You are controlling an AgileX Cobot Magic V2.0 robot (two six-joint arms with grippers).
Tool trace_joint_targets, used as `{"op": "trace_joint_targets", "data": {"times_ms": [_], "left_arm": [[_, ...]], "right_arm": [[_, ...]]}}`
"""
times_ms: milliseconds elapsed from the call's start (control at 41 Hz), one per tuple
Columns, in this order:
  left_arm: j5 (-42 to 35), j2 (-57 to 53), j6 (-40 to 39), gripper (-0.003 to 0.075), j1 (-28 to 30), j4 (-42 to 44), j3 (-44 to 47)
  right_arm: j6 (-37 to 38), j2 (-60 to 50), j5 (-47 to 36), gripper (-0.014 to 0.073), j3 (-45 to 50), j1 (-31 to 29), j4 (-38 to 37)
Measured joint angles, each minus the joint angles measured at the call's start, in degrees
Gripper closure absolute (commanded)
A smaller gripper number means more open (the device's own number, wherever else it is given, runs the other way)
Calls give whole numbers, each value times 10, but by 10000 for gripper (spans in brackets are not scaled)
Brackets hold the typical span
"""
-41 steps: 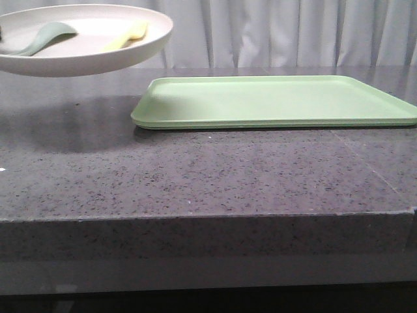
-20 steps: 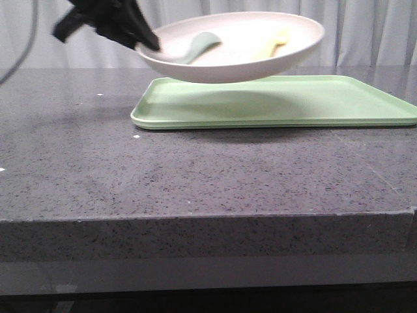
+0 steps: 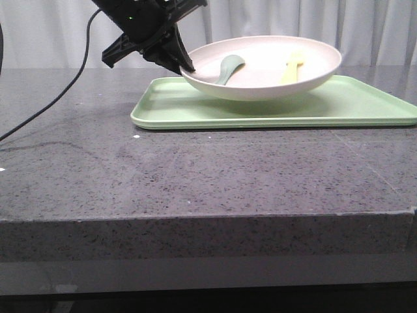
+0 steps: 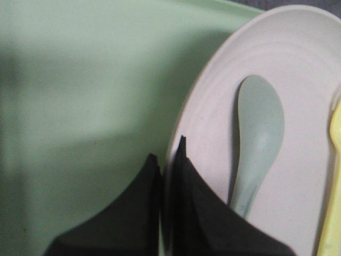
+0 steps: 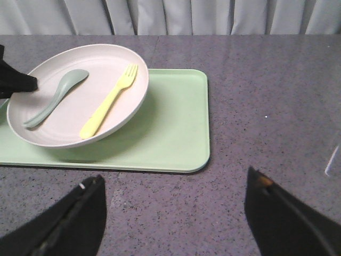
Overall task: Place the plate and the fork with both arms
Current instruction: 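Lower the cream plate onto the green tray with the left gripper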
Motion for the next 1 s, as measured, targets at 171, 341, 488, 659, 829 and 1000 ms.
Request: {"op": "trace_joint_targets", "data": {"times_ms": [171,341,488,659,829,1000], "left_arm": [[1,11,-3,738,-2,0,-1],[2,30,-5,738,-15,0,-1],[-7,30,-7,736,-20,0,-1],[-10,30,-12,736,-21,0,-1],[-22,30,-27,736,-21,4,-1],[-33,30,-42,736,-22,14,-1]], "right_arm": [[0,0,0,28,0,5,0],[0,0,0,28,0,5,0],[0,0,0,28,0,5,0],[0,0,0,28,0,5,0],[0,0,0,28,0,5,0],[0,0,0,28,0,5,0]]}}
